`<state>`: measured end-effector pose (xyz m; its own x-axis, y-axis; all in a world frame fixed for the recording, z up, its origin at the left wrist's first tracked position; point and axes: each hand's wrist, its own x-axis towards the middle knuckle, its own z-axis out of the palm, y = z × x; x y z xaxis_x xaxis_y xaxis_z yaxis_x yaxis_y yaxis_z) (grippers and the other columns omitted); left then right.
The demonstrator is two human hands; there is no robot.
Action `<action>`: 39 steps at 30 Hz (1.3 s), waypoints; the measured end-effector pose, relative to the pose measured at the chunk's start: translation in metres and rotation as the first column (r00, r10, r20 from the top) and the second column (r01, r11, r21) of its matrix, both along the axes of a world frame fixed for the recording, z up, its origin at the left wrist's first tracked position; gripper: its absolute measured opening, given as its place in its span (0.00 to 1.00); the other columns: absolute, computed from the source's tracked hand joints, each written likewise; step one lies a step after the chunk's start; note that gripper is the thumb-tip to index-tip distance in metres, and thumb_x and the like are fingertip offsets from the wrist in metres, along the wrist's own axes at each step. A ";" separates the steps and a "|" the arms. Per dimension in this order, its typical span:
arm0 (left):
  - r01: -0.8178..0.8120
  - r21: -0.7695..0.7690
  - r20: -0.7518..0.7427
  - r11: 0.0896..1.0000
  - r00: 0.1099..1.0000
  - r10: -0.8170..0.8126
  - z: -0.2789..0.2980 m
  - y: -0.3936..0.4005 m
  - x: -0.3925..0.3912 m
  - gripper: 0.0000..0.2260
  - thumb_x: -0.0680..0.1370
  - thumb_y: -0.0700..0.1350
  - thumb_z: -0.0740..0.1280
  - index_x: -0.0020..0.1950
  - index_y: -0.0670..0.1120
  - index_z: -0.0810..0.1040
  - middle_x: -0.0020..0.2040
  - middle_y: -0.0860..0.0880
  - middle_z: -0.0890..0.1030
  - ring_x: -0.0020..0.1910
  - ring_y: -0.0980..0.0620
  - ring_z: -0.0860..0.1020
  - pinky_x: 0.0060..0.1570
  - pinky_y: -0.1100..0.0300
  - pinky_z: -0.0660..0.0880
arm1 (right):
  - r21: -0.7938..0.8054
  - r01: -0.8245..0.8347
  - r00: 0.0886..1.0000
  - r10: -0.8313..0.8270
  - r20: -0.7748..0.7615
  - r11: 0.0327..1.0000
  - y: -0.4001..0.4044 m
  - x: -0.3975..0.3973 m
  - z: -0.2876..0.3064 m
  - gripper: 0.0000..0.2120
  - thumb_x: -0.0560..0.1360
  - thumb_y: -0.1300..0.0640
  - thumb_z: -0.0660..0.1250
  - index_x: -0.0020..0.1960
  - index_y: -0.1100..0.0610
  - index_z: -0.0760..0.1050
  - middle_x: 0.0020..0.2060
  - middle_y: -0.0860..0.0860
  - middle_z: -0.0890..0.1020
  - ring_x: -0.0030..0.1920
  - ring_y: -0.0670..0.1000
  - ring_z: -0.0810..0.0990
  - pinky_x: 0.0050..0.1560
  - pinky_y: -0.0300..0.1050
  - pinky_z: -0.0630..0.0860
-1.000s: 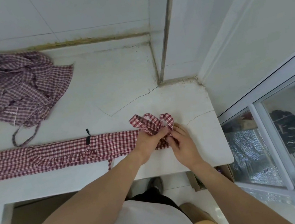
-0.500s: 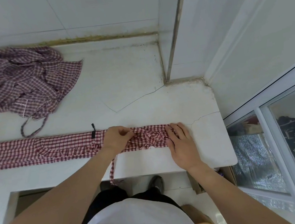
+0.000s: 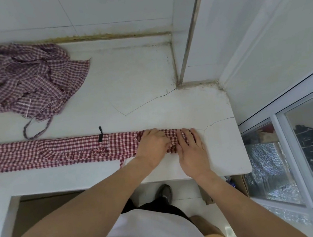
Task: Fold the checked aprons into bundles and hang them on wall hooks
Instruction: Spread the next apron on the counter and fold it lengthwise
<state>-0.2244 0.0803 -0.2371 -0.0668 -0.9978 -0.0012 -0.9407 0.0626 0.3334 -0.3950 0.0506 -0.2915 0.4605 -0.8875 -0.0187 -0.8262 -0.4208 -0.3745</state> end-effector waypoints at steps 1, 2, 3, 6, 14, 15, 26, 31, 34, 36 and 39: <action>-0.030 -0.029 0.005 0.999 1.000 0.031 -0.003 0.004 0.011 0.02 0.72 0.41 0.74 0.39 0.46 0.85 0.39 0.49 0.82 0.44 0.44 0.79 0.50 0.50 0.73 | 0.004 0.000 1.000 0.000 0.012 1.000 0.000 0.000 0.000 0.26 0.83 0.48 0.47 0.75 0.56 0.67 0.73 0.54 0.70 0.75 0.57 0.59 0.73 0.56 0.66; -0.065 -0.049 -0.001 0.997 0.998 0.065 -0.006 0.009 0.022 0.02 0.70 0.40 0.76 0.38 0.45 0.85 0.39 0.48 0.82 0.42 0.44 0.79 0.47 0.49 0.75 | 0.011 -0.001 1.000 0.000 0.023 1.000 0.000 0.001 0.000 0.26 0.83 0.47 0.46 0.76 0.56 0.66 0.73 0.53 0.69 0.75 0.57 0.58 0.73 0.56 0.64; -0.084 -0.055 -0.029 0.995 0.996 0.083 -0.008 0.011 0.032 0.03 0.69 0.39 0.78 0.39 0.45 0.86 0.40 0.47 0.82 0.41 0.44 0.79 0.45 0.49 0.77 | 0.016 0.003 1.000 -0.003 0.031 1.000 0.000 0.001 0.001 0.27 0.83 0.46 0.45 0.76 0.56 0.66 0.73 0.53 0.69 0.76 0.56 0.58 0.74 0.55 0.63; -0.058 -0.017 -0.114 0.998 0.992 0.056 -0.010 0.018 0.048 0.06 0.70 0.43 0.78 0.44 0.42 0.86 0.41 0.46 0.82 0.41 0.45 0.79 0.46 0.48 0.77 | 0.017 0.006 0.999 -0.007 0.052 1.000 0.000 0.000 0.001 0.26 0.83 0.46 0.47 0.75 0.56 0.67 0.73 0.53 0.69 0.75 0.56 0.58 0.74 0.56 0.63; 0.071 0.064 0.170 0.995 0.982 -0.081 0.010 0.007 0.036 0.10 0.68 0.43 0.76 0.48 0.46 0.84 0.46 0.48 0.80 0.49 0.46 0.77 0.50 0.52 0.73 | 0.038 0.047 0.991 -0.051 0.121 0.998 -0.002 0.002 0.002 0.28 0.79 0.44 0.50 0.73 0.57 0.71 0.72 0.54 0.71 0.74 0.55 0.56 0.74 0.53 0.59; 0.077 0.003 0.173 0.997 0.982 -0.077 0.014 0.005 0.032 0.06 0.66 0.40 0.75 0.42 0.45 0.84 0.42 0.48 0.79 0.45 0.46 0.77 0.45 0.53 0.74 | 0.034 0.045 0.991 -0.049 0.124 0.998 -0.003 0.001 0.002 0.28 0.79 0.44 0.51 0.73 0.57 0.71 0.72 0.54 0.72 0.74 0.55 0.57 0.74 0.53 0.60; 0.053 0.286 -0.381 0.957 0.922 0.063 0.063 -0.016 0.021 0.09 0.75 0.36 0.68 0.52 0.44 0.82 0.47 0.51 0.82 0.45 0.54 0.78 0.46 0.67 0.74 | 0.074 0.020 0.991 -0.029 0.129 0.997 -0.006 0.001 0.008 0.29 0.78 0.43 0.56 0.73 0.58 0.71 0.72 0.54 0.71 0.74 0.56 0.57 0.73 0.54 0.61; -0.194 0.137 -0.171 0.971 0.961 0.216 0.043 -0.001 0.055 0.12 0.76 0.35 0.66 0.57 0.44 0.82 0.51 0.47 0.81 0.42 0.49 0.78 0.48 0.55 0.77 | 0.027 0.042 0.994 -0.044 0.102 0.999 -0.001 0.003 0.005 0.28 0.80 0.43 0.51 0.74 0.57 0.70 0.71 0.54 0.72 0.74 0.55 0.57 0.71 0.56 0.65; -0.462 0.336 -0.433 0.821 0.698 0.570 0.035 0.003 0.052 0.07 0.78 0.36 0.66 0.55 0.43 0.80 0.47 0.47 0.82 0.34 0.53 0.79 0.34 0.67 0.76 | 0.038 0.049 0.996 -0.052 0.078 0.998 0.000 0.005 0.007 0.27 0.81 0.45 0.50 0.74 0.57 0.70 0.71 0.54 0.72 0.74 0.56 0.59 0.71 0.57 0.67; -0.423 0.485 -0.591 0.766 0.487 0.643 0.036 0.005 0.045 0.05 0.79 0.37 0.67 0.53 0.45 0.80 0.47 0.45 0.83 0.33 0.53 0.82 0.33 0.64 0.77 | 0.034 0.050 0.996 -0.052 0.068 0.998 0.000 0.005 0.007 0.26 0.81 0.47 0.49 0.74 0.57 0.69 0.72 0.53 0.71 0.74 0.56 0.60 0.71 0.57 0.68; -0.203 0.180 -0.536 0.963 0.800 0.269 0.035 0.016 0.044 0.09 0.75 0.33 0.70 0.48 0.46 0.82 0.46 0.50 0.81 0.41 0.56 0.79 0.44 0.67 0.75 | 0.048 0.039 0.997 -0.042 0.063 0.998 0.001 0.004 0.009 0.26 0.82 0.49 0.48 0.75 0.57 0.68 0.73 0.54 0.70 0.74 0.56 0.60 0.72 0.56 0.66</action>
<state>-0.1807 0.0967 -0.2026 0.1481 -0.9783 -0.1451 -0.5774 -0.2046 0.7904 -0.3911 0.0514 -0.2828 0.4261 -0.9041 -0.0327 -0.8160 -0.3685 -0.4453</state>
